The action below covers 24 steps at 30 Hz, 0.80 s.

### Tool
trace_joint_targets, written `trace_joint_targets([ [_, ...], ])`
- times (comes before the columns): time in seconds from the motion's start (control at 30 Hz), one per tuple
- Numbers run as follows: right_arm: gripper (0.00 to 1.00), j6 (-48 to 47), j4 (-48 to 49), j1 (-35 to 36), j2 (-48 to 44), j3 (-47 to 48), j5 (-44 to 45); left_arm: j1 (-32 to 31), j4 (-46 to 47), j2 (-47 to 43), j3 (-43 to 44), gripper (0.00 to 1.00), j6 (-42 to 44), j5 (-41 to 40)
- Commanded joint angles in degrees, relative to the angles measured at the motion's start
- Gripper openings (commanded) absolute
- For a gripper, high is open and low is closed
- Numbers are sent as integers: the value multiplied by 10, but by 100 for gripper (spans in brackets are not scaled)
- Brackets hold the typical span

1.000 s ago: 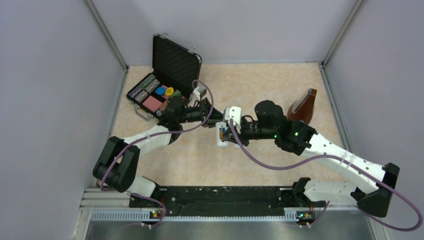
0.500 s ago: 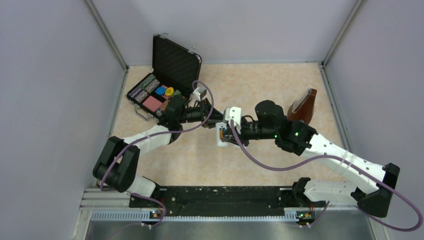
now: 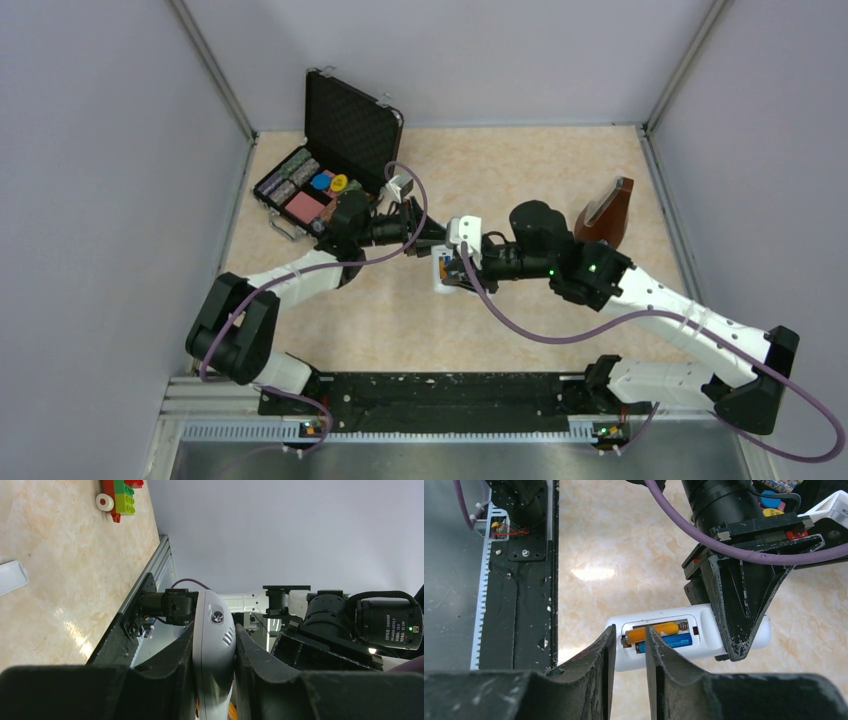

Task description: Load the batteries into the remote control

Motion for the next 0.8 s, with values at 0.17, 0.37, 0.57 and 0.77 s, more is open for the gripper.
trace_joint_targets([
  [0.17, 25, -13, 4, 8, 7, -7, -8, 1, 23, -21, 20, 0, 5, 3],
  [0.37, 20, -13, 14, 8, 10, -15, 1, 1, 26, -23, 19, 0, 4, 8],
  [0.57, 17, -10, 27, 8, 11, -20, 14, 1, 31, -24, 18, 0, 1, 10],
  [0.77, 14, 1, 40, 8, 9, -22, 36, 1, 32, -24, 16, 0, 2, 10],
])
